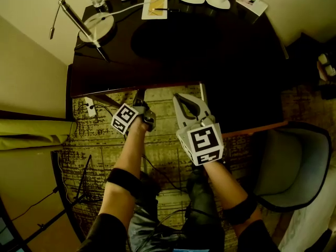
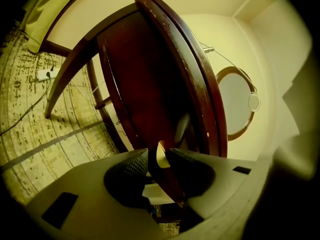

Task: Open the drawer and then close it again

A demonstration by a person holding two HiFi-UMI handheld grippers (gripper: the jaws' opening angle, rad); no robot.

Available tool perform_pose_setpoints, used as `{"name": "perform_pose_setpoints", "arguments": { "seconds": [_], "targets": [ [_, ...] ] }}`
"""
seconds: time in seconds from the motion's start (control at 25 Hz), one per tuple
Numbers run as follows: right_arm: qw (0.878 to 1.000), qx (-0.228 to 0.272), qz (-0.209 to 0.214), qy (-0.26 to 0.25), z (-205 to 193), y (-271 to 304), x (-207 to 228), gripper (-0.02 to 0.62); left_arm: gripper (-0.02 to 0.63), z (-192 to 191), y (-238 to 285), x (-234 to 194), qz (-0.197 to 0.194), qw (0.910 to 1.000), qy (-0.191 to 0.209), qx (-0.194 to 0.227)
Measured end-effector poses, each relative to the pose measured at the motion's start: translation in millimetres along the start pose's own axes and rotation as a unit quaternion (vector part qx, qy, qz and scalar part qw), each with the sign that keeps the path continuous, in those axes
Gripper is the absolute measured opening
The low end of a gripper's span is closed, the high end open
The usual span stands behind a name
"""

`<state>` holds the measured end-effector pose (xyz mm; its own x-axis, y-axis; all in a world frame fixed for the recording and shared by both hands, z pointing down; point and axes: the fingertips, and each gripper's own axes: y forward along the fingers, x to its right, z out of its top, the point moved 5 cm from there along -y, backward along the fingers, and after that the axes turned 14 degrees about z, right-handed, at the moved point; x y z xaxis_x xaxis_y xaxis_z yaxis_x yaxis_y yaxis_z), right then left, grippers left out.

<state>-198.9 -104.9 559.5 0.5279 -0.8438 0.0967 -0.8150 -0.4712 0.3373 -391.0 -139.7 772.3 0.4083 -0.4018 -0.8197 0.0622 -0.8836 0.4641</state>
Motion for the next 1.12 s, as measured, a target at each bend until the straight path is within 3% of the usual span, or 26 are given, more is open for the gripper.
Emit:
{"name": "perform_pose_setpoints", "arguments": {
  "seconds": [0.12,0.6,1.12],
  "targets": [
    [1.000,-0.003,-0.001,0.003,-3.2,-1.0,2.7,0.000,0.066,-1.0,0.1,5.2,-0.010,0.9999,0.006,0.004],
    [1.000,-0.008,0.005,0.010,-1.7,-0.5,1.2,0.000,0.054,-3.8,-4.6,2.0,-0.003,0.9995,-0.030,-0.005],
    [0.999,-0.022,0.026,0.021,11.6,-18.6,-6.4,0.000,0.051,-31.7,-63.5,-15.0,0.028,0.9976,-0.063,-0.007]
  ]
}}
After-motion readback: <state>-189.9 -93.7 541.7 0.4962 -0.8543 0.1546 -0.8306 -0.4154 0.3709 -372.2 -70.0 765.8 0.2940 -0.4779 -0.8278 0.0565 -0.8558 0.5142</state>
